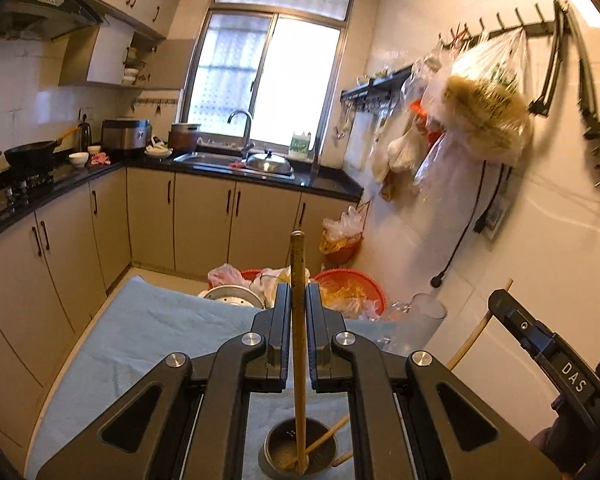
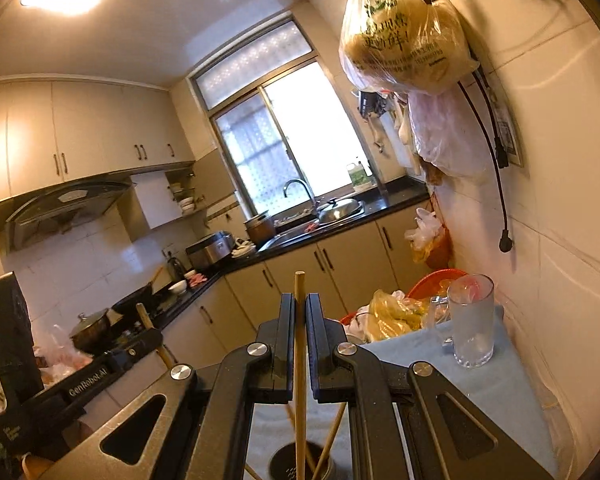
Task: Organize utensils
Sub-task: 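Lift the chopstick with the left gripper and lower it into the holder cup, then open the left gripper to release the chopstick and withdraw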
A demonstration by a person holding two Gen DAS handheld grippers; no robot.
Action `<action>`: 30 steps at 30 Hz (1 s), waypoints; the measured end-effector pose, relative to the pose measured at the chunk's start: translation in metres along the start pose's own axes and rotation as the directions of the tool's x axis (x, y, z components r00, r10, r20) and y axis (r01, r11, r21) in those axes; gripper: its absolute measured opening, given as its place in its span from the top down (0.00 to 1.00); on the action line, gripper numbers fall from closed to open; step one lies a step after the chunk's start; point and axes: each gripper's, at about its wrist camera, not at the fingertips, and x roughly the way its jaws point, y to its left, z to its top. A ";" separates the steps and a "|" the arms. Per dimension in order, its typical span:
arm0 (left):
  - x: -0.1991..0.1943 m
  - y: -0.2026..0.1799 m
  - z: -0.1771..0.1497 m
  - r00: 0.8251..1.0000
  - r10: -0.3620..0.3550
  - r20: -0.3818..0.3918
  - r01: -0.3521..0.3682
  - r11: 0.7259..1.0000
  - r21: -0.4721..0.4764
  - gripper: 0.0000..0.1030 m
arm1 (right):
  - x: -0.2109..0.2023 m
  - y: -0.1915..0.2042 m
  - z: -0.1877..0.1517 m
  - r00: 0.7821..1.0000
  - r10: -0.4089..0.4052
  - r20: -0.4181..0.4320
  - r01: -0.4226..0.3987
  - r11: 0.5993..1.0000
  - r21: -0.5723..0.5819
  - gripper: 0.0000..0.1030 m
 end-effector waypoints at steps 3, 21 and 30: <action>0.030 0.001 -0.012 0.999 0.015 -0.043 -0.014 1.000 0.018 0.94 | 0.023 -0.009 -0.012 0.999 -0.017 -0.037 0.017 1.000 0.017 0.94; 0.017 0.020 -0.047 0.993 0.068 -0.095 -0.067 0.998 0.021 0.62 | 0.054 -0.022 -0.053 0.974 -0.029 -0.225 0.028 1.000 -0.009 0.59; -0.063 0.039 -0.060 0.991 0.114 -0.063 -0.113 0.993 0.017 0.52 | -0.009 -0.011 -0.040 0.970 -0.092 -0.226 0.061 0.988 -0.141 0.44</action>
